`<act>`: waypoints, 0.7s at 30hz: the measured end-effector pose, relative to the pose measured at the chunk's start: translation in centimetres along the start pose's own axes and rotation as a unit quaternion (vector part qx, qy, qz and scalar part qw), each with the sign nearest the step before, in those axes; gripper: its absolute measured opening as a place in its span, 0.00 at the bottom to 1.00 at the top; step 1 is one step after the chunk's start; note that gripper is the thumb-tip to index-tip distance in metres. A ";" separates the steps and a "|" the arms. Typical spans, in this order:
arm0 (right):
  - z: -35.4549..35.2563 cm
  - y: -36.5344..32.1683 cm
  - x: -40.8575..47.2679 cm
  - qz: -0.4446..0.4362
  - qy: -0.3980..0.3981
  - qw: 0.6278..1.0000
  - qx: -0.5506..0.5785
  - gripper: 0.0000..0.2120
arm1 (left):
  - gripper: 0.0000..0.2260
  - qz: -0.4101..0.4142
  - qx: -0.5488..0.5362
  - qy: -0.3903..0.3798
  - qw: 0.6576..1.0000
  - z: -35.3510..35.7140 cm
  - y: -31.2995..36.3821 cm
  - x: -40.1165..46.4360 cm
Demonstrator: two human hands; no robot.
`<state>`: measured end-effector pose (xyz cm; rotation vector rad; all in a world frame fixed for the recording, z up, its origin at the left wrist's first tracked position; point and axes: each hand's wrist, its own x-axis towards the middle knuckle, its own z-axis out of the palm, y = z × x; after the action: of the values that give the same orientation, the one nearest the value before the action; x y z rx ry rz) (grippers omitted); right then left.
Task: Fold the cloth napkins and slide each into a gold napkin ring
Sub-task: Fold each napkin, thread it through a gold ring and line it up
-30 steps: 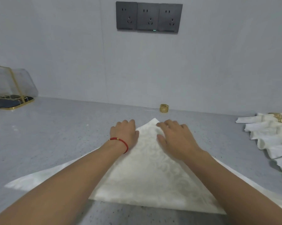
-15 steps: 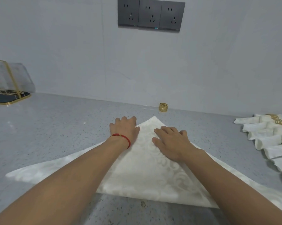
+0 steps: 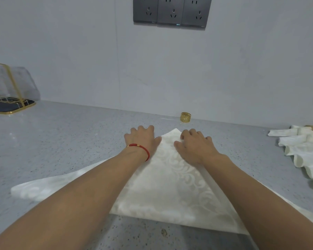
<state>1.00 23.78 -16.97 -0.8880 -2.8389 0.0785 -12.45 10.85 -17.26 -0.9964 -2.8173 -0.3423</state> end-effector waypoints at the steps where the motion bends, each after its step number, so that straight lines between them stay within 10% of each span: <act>1: -0.1 -0.1 0.4 0.008 0.016 1.000 0.005 0.20 | 0.17 0.021 0.041 0.042 0.998 0.1 0.4 -0.3; 3: -0.1 -0.1 1.4 0.027 0.041 0.999 0.004 0.19 | 0.18 0.108 0.060 0.130 0.984 0.6 1.4 -1.2; 6: 0.0 0.1 3.3 0.058 0.040 0.997 0.011 0.17 | 0.19 0.221 -0.023 0.058 0.973 1.9 2.1 -1.7; 21: 0.8 -0.6 3.8 0.042 0.117 0.977 0.174 0.12 | 0.14 0.162 -0.083 -0.063 0.981 0.4 2.2 -0.6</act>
<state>-2.57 25.45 -17.17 -0.8725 -2.4656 0.4364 -10.56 12.24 -17.36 -1.5354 -2.7011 -0.4938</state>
